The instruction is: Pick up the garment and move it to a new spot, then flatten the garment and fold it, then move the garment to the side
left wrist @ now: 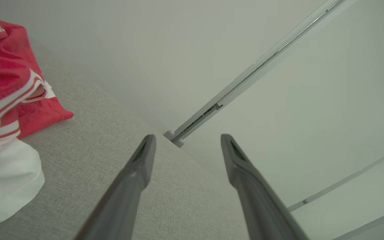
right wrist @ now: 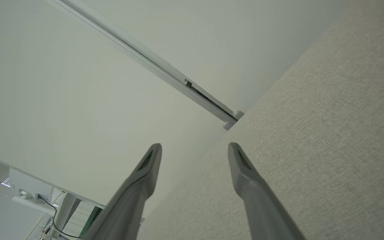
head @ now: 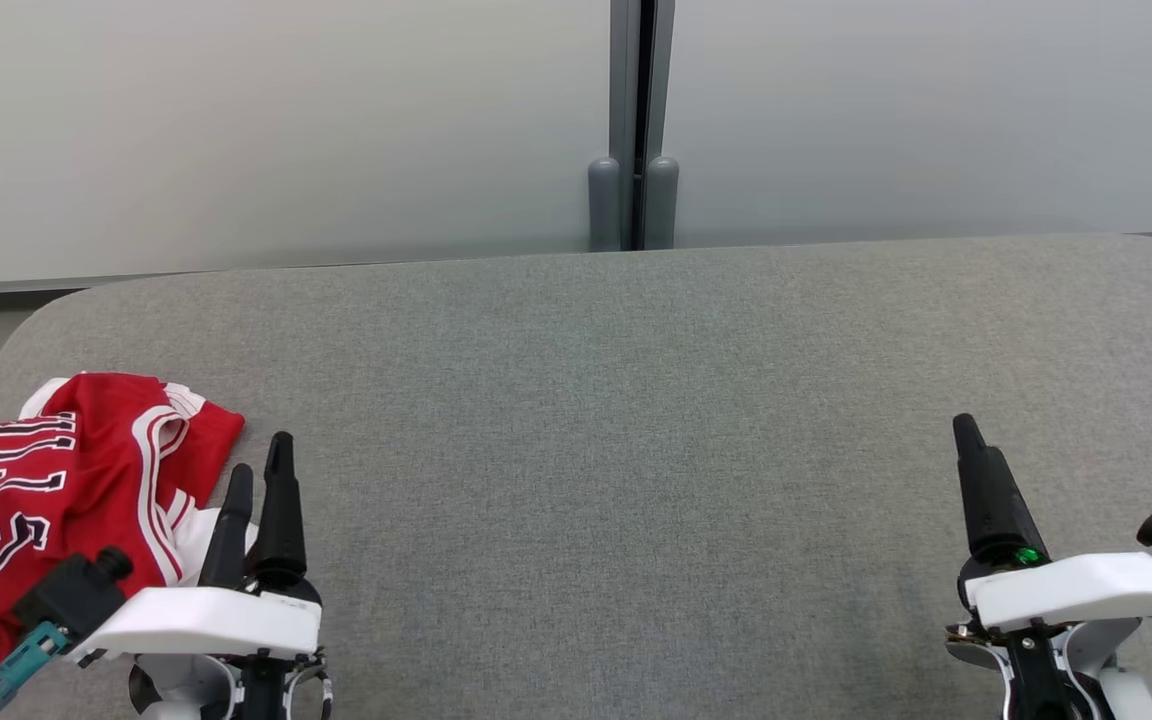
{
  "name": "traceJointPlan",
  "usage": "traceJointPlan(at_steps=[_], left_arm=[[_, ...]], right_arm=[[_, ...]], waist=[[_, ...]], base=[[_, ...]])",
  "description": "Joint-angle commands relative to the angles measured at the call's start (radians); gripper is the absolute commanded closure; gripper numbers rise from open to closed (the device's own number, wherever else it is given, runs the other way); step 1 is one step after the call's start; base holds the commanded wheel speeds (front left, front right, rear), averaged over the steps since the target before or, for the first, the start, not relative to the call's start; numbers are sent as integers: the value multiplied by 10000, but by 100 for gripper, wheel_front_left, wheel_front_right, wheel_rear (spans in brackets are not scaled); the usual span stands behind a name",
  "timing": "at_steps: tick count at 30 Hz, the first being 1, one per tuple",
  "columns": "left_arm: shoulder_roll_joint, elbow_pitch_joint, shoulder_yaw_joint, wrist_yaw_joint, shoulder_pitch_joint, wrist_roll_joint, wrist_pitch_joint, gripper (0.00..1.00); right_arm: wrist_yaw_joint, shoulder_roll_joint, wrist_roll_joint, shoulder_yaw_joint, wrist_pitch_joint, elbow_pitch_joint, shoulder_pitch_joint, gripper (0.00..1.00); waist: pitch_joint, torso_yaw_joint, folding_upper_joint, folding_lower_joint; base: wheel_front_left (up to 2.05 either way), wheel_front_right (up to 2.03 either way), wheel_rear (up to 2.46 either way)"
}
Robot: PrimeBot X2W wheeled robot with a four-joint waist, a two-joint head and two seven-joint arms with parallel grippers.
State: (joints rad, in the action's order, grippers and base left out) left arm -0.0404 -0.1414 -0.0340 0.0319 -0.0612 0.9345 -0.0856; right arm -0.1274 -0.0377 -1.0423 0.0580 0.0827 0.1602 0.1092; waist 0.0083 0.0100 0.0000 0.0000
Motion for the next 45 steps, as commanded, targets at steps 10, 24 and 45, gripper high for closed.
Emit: traceJointPlan(at_steps=[10, 24, 45], left_arm=[[-78, 271, -395, -352, -273, -1902, -351, 0], [-89, 119, -786, -689, -291, -3631, -739, 0], [-105, 220, -1167, -997, -309, -5396, -1203, 0]], right_arm=[[-38, -105, 2621, 334, 387, -214, 246, 0], [-42, -122, 4883, 573, 773, 268, 348, 0], [-47, -140, 6733, 885, 1254, 543, 515, 0]], waist=[[7, 13, 0, 0], [4, 44, 0, 0], [34, 86, 0, 0]], base=[[0, 0, 0], [0, 0, 0], [0, 0, 0]])
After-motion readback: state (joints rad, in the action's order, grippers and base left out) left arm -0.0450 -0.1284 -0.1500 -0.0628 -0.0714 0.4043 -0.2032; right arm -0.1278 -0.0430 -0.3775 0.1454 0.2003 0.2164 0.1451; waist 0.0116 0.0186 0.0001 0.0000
